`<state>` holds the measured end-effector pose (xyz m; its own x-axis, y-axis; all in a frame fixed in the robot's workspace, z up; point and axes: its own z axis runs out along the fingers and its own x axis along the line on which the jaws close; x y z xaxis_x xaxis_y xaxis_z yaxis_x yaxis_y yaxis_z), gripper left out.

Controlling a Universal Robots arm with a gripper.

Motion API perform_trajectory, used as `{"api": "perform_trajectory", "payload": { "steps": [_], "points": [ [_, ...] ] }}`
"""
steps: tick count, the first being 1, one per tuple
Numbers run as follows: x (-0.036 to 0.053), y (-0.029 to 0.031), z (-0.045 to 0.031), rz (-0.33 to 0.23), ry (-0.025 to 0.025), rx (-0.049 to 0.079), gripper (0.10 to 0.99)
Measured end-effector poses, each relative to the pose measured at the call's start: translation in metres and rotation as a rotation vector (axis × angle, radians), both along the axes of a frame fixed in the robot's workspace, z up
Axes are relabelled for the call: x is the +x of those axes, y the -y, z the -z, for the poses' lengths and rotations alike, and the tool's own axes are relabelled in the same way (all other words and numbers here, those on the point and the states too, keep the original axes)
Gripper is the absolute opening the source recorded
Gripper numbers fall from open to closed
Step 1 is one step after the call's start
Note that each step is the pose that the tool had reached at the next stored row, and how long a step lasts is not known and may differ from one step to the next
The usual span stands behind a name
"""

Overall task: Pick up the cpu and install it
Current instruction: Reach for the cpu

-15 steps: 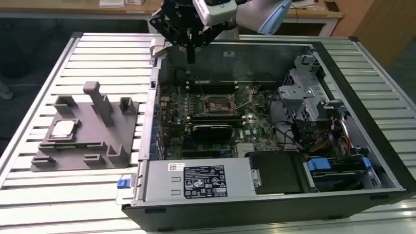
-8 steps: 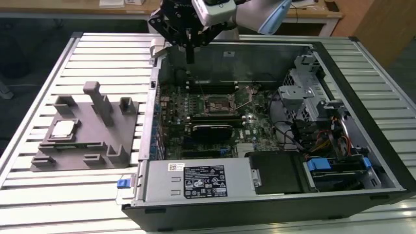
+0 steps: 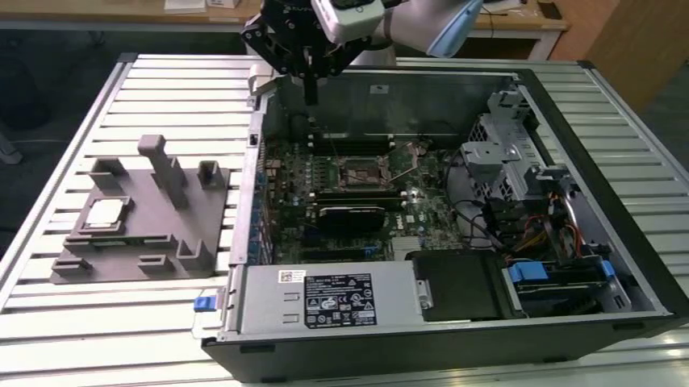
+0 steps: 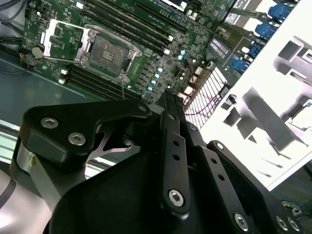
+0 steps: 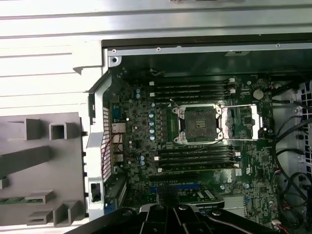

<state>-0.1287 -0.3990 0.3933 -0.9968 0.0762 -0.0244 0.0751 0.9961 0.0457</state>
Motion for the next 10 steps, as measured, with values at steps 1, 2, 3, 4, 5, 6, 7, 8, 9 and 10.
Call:
{"api": "perform_trajectory", "payload": {
  "steps": [1,2,3,4,5,6,7,8,9,10],
  "points": [
    [-0.0009,0.0000,0.0000,0.000,0.0000,0.000,0.106],
    [-0.0019,0.0000,0.0000,0.000,0.0000,0.000,0.106],
    [-0.0029,0.0000,0.0000,0.000,0.0000,0.000,0.106],
    [-0.0040,0.0000,0.0000,0.000,0.0000,0.000,0.106],
    [-0.0051,0.0000,0.0000,0.000,0.0000,0.000,0.106],
    [-0.0065,0.0000,0.0000,0.000,0.0000,0.000,0.106],
    [-0.0076,0.0000,0.0000,0.000,0.0000,0.000,0.106],
    [-0.0086,0.0000,0.0000,0.000,0.0000,0.000,0.106],
    [-0.0094,0.0000,0.0000,0.000,0.0000,0.000,0.106],
    [-0.0104,0.0000,0.0000,0.000,0.0000,0.000,0.106]
  ]
}}
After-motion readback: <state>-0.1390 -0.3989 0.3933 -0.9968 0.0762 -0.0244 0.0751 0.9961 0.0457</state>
